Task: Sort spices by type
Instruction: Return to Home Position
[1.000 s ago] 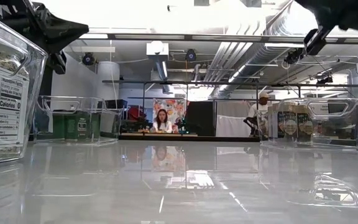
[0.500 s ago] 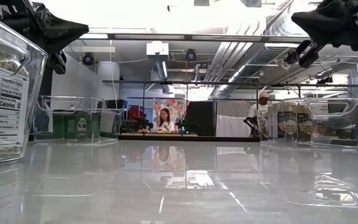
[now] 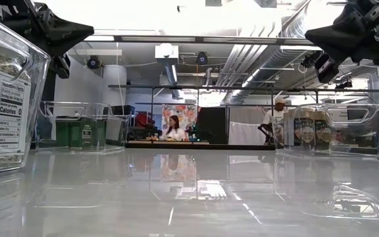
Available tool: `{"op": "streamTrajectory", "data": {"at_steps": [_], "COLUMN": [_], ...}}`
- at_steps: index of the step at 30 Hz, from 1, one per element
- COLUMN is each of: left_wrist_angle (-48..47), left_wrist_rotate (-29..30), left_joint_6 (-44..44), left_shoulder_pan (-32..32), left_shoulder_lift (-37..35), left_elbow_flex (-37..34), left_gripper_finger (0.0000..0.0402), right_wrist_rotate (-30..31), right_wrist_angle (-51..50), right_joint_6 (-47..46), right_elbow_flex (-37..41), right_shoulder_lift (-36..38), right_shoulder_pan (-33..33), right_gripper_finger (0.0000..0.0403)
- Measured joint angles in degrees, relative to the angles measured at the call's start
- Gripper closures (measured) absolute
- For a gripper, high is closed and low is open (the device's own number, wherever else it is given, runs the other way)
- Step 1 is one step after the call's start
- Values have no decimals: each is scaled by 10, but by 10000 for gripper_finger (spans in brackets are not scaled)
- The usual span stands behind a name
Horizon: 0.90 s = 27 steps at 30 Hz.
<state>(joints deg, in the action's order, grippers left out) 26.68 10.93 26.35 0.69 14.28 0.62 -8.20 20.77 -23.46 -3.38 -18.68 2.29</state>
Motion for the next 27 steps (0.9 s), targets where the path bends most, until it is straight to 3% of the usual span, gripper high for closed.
{"op": "streamTrajectory", "data": {"at_steps": [27], "left_wrist_angle": [0], "left_wrist_rotate": [0], "left_joint_6": [0], "left_shoulder_pan": [0], "left_shoulder_lift": [0], "left_elbow_flex": [0], "left_gripper_finger": [401], "right_wrist_rotate": [17], "right_wrist_angle": [-76], "right_joint_6": [40], "right_elbow_flex": [28], "right_shoulder_lift": [0], "right_shoulder_pan": [-16], "right_gripper_finger": [403]}}
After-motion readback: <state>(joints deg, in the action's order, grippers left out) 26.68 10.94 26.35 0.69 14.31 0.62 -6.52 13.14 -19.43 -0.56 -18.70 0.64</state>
